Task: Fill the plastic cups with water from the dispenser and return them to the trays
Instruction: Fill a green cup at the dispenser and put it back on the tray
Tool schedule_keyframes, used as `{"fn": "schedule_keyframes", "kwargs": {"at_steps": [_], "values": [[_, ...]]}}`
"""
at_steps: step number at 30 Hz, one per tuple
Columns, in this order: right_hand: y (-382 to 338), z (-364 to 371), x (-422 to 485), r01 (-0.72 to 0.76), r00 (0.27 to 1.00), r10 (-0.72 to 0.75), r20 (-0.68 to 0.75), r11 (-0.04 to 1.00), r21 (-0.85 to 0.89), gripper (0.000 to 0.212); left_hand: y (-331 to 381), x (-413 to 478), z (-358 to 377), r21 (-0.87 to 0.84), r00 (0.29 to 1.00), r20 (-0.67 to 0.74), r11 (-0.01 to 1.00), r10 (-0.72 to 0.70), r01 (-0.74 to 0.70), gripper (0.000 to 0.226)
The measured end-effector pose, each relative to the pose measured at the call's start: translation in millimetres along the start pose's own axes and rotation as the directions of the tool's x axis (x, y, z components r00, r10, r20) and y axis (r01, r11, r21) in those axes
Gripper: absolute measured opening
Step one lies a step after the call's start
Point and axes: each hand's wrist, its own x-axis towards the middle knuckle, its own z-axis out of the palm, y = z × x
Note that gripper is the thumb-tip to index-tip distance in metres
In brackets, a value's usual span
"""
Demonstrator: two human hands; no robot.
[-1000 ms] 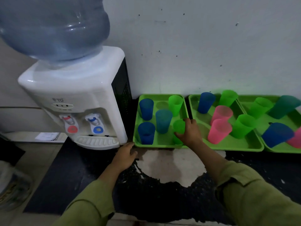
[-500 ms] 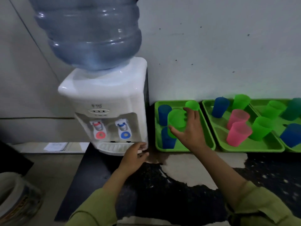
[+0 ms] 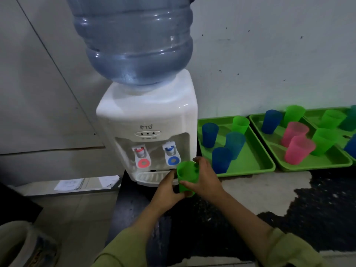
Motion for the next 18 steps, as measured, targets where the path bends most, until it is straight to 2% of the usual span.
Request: {"fn": "schedule_keyframes", "kwargs": {"at_steps": [6, 12, 18], "values": [[-3, 12, 4, -0.025, 0.997, 0.026, 0.073, 0.999, -0.022, 0.072, -11, -1, -4, -0.083, 0.995, -0.045, 0.993, -0.086, 0.083, 0.054], [-15, 9, 27, -0.027, 0.999, 0.033, 0.041, 0.991, -0.133, 0.029, -28, 3, -16, 0.034, 0.966, -0.098, 0.969, -0.241, 0.245, 0.052], [-30, 9, 50, -0.038, 0.997, 0.051, 0.054, 0.973, -0.230, 0.028, -22, 28, -24, 0.005, 0.961, -0.104, 0.966, -0.258, 0.260, 0.056]]}}
